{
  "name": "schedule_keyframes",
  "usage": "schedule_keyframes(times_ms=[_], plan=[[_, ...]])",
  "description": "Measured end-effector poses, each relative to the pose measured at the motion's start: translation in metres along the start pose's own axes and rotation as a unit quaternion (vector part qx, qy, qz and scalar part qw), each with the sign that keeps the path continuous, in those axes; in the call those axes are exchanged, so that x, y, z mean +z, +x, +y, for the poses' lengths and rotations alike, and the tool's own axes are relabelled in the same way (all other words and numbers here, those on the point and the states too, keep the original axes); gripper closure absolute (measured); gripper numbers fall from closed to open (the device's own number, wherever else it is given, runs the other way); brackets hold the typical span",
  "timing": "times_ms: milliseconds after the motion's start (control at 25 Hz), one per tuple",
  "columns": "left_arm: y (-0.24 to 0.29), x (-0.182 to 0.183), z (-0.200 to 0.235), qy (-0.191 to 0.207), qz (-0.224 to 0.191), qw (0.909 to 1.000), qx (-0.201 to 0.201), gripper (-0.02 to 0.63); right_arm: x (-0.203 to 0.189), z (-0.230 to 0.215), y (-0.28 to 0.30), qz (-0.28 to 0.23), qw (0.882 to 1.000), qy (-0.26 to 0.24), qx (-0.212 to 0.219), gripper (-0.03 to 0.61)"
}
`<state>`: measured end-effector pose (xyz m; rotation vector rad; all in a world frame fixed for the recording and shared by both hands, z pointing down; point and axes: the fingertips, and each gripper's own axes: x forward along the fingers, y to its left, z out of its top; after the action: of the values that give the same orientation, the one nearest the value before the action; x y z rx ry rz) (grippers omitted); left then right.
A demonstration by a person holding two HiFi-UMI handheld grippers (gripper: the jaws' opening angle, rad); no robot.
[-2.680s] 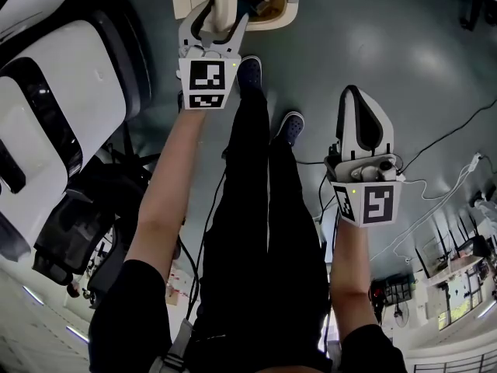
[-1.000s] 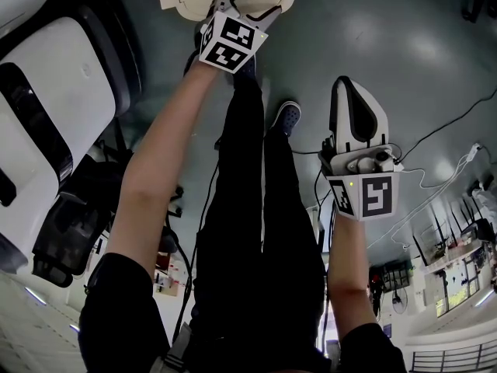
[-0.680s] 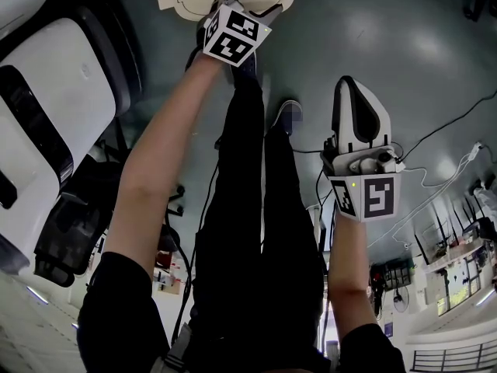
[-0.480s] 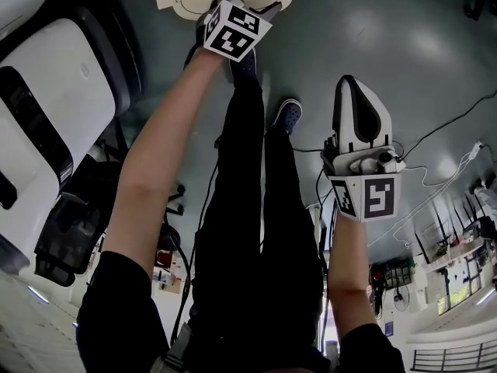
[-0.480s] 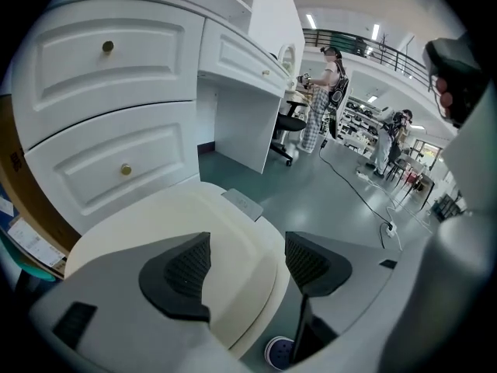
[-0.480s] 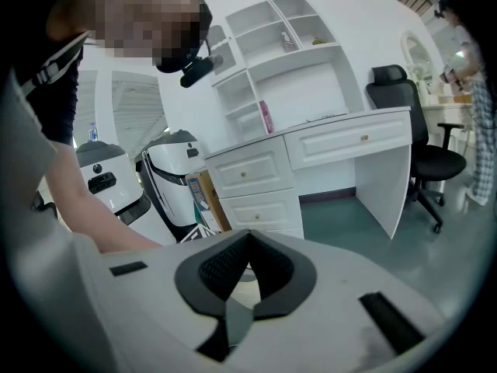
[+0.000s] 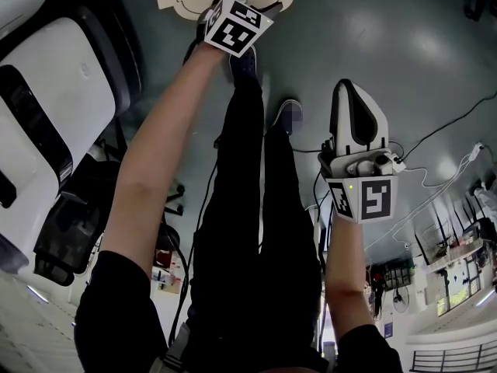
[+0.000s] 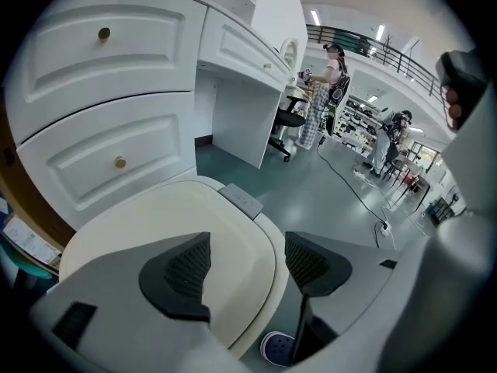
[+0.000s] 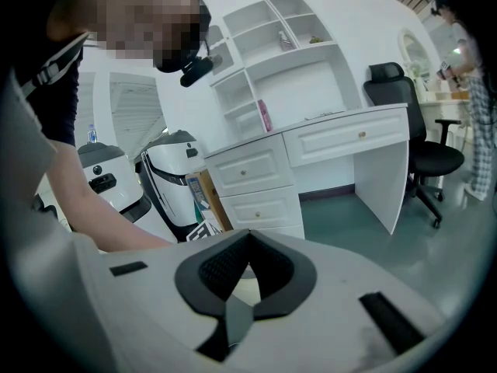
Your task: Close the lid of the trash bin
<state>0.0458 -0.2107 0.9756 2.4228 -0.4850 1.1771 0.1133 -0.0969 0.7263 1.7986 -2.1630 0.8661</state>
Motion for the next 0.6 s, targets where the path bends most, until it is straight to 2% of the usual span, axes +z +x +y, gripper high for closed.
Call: schedule_keyframes(times_ms=[200, 600], plan=[[-0.003, 0.004, 0.0, -0.01, -0.004, 0.9999, 0.003, 0.304, 0.002, -0.003, -0.004, -0.002, 1.0, -0.001, -0.004, 0.572], [-0.051, 0.064, -0.022, -0.037, -0.081, 0.996, -0.008, 0.305, 0.027, -0.002, -0.025, -0.017, 1.0, -0.009, -0.007, 0.572]])
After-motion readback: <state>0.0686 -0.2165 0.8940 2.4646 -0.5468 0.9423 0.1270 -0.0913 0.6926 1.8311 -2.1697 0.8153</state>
